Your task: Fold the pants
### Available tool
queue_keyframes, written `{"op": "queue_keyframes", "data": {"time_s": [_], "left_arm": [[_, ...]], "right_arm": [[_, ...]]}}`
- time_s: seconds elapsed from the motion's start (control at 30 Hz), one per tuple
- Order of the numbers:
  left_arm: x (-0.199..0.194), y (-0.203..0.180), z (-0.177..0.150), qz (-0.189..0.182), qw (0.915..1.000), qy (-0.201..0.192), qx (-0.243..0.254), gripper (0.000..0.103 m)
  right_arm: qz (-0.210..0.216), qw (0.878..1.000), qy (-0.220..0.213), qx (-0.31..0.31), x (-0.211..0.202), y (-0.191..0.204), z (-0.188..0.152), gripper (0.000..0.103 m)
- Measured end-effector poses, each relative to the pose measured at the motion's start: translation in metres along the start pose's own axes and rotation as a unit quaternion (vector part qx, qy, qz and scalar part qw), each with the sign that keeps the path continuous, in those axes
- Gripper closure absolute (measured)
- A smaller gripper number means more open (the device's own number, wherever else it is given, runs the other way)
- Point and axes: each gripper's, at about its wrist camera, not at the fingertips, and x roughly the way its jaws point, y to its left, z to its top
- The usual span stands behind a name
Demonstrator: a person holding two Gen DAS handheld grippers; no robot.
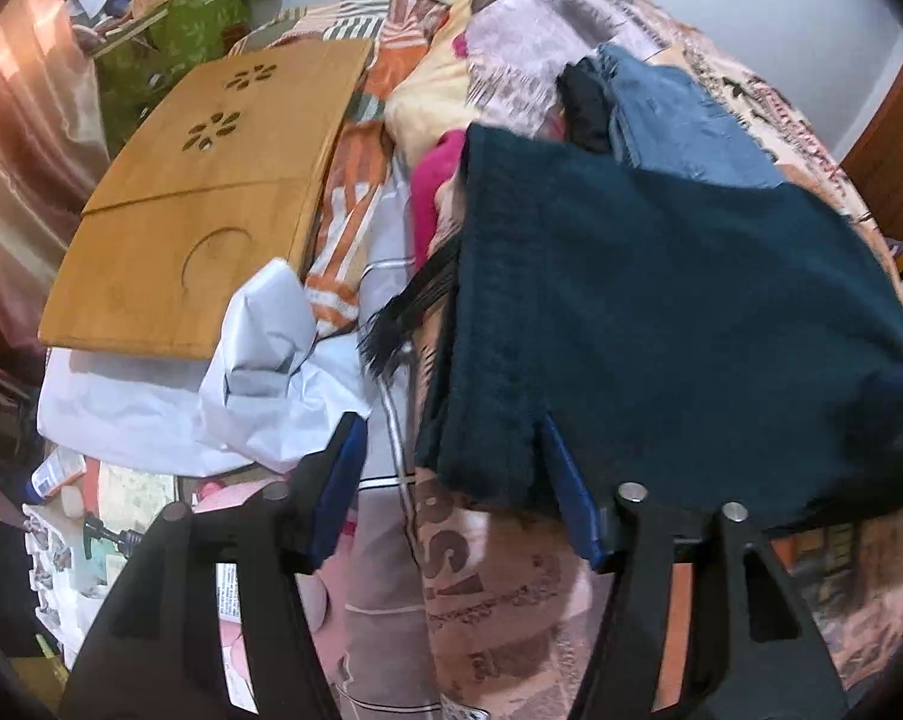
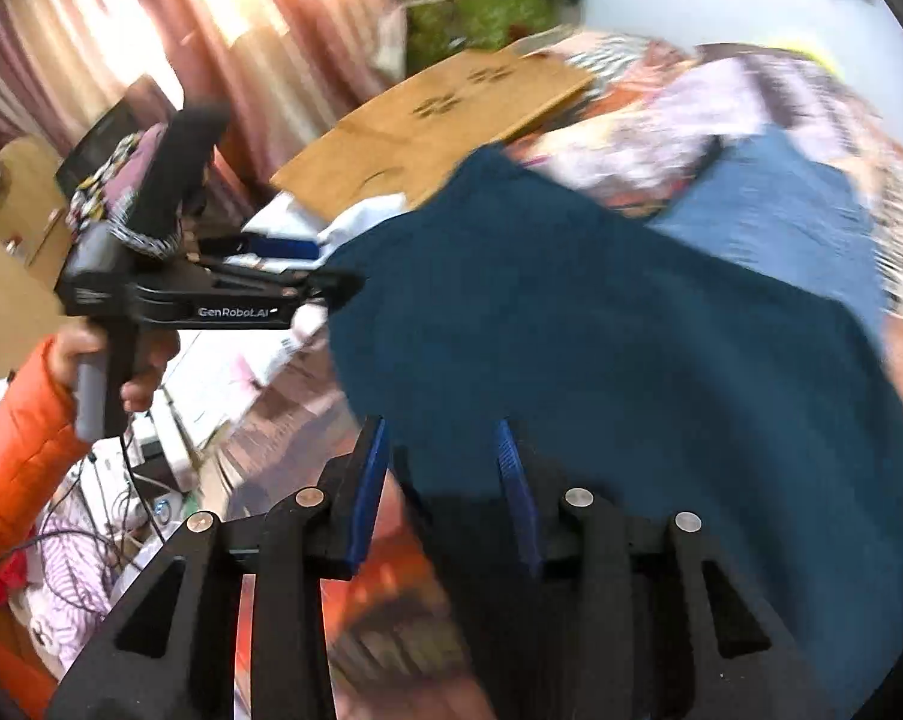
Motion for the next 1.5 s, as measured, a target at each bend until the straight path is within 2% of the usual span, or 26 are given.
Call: {"op": "queue_keyframes", "data": {"time_s": [0.1, 0.27, 0.37, 0.53, 0.63, 0.77, 0.9, 1.0, 1.1, 1.2, 1.3, 1.4, 1.5], "left_arm": [[0.008, 0.002, -0.007, 0.023, 0.9997, -0.006, 0.005, 0.025], [0.010, 0.010, -0.010, 0.019, 0.9998, 0.001, -0.010, 0.023], [0.001, 0.003, -0.009, 0.042, 0.9991, 0.004, 0.010, 0.024], [-0.034, -0.011, -0.002, 0.070, 0.9973, -0.012, 0.019, 0.030], [-0.057, -0.025, 0.004, 0.047, 0.9983, -0.032, 0.016, 0.030], [-0.075, -0.073, 0.010, 0.012, 0.9983, -0.044, 0.037, 0.030], [-0.079, -0.143, 0.016, -0.015, 0.9951, -0.050, 0.083, 0.030], [-0.078, -0.190, 0.021, -0.034, 0.9917, -0.055, 0.111, 0.030], [-0.070, -0.245, 0.023, -0.063, 0.9867, -0.049, 0.142, 0.030], [-0.057, -0.290, 0.022, -0.073, 0.9823, -0.038, 0.168, 0.030], [-0.043, -0.323, 0.018, -0.071, 0.9790, -0.028, 0.189, 0.030], [-0.026, -0.345, 0.015, -0.067, 0.9771, -0.014, 0.201, 0.030], [-0.011, -0.350, 0.014, -0.064, 0.9813, 0.004, 0.181, 0.029]], "right_arm": [[-0.053, 0.998, -0.016, 0.036, -0.035, -0.031, -0.024, 0.068], [-0.120, 0.987, -0.007, 0.102, -0.062, -0.078, -0.079, 0.068], [-0.103, 0.985, -0.031, 0.134, -0.079, -0.090, -0.110, 0.068], [-0.115, 0.982, -0.036, 0.147, -0.111, -0.104, -0.140, 0.069], [-0.127, 0.979, -0.045, 0.156, -0.129, -0.116, -0.143, 0.068], [-0.154, 0.971, -0.069, 0.171, -0.154, -0.133, -0.156, 0.068], [-0.170, 0.954, -0.106, 0.223, -0.184, -0.160, -0.189, 0.067], [-0.195, 0.939, -0.125, 0.256, -0.208, -0.172, -0.219, 0.061], [-0.225, 0.919, -0.141, 0.292, -0.234, -0.186, -0.254, 0.058], [-0.250, 0.895, -0.149, 0.337, -0.260, -0.207, -0.295, 0.057], [-0.266, 0.871, -0.159, 0.382, -0.281, -0.230, -0.333, 0.057], [-0.273, 0.853, -0.156, 0.415, -0.286, -0.260, -0.358, 0.055], [-0.263, 0.845, -0.152, 0.440, -0.277, -0.288, -0.366, 0.055]]}}
